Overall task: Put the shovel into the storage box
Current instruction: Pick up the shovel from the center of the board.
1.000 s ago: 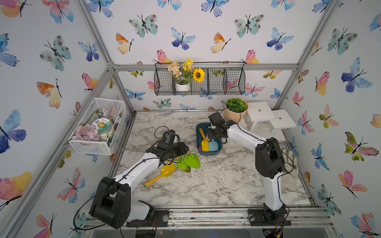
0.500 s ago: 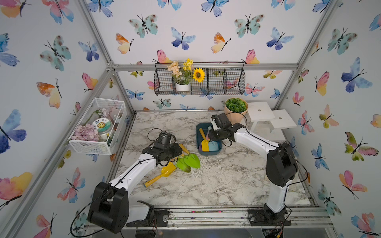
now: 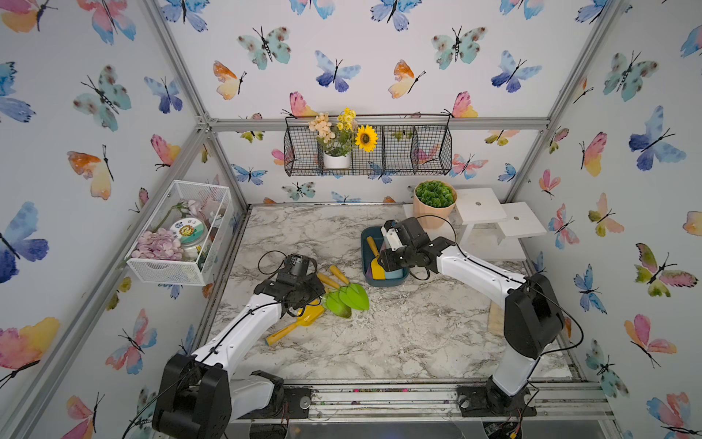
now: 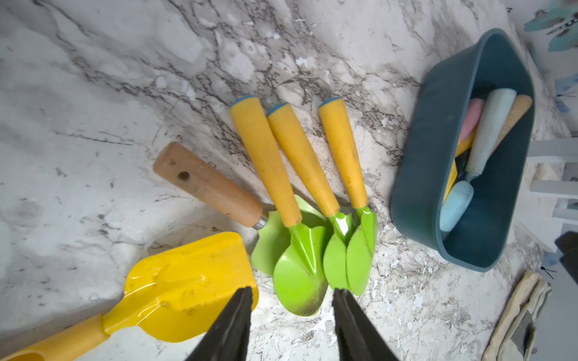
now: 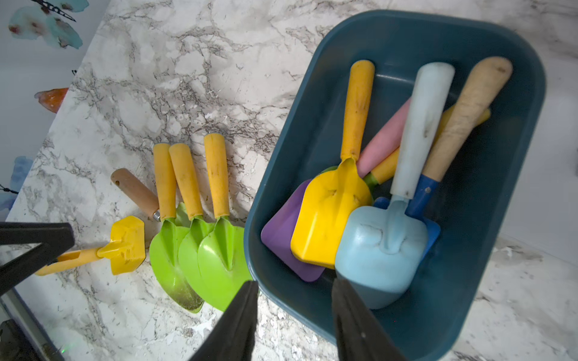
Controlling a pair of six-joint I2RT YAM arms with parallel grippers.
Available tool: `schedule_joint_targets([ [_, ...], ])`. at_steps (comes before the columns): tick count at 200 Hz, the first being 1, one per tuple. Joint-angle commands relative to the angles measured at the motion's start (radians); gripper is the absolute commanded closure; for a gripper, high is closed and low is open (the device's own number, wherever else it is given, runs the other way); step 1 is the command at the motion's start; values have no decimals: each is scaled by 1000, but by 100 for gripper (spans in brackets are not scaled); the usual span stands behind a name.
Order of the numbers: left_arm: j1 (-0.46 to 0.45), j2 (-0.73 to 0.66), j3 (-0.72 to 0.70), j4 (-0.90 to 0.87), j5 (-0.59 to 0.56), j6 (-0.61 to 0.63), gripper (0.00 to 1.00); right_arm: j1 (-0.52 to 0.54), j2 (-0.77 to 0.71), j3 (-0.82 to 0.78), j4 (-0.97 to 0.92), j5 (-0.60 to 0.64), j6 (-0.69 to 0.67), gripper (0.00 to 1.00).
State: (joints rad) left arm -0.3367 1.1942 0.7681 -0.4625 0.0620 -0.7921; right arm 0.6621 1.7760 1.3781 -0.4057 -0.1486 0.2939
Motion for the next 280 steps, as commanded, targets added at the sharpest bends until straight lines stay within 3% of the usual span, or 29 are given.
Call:
schedule_joint_targets([
  [1, 8, -33, -17, -44, -57, -62, 52, 7, -42, -30, 37, -65, -22, 55],
  [43, 33, -49, -39, -98, -96, -155, 51, 40, -70, -72, 55, -156, -81, 55],
  [77, 79, -74, -100, -117, -107, -266, 49, 102, -76, -83, 36, -120, -131, 53],
  [170, 115, -136, -218, -138, -134, -521, 41, 104, -87, -122, 64, -134, -120, 53],
  [214, 118, -184, -225, -208, -217, -604, 29, 104, -72, -119, 72, -140, -116, 53],
  [280, 192, -159, -264, -139, -140, -657, 34, 104, -69, -122, 77, -117, -109, 53],
])
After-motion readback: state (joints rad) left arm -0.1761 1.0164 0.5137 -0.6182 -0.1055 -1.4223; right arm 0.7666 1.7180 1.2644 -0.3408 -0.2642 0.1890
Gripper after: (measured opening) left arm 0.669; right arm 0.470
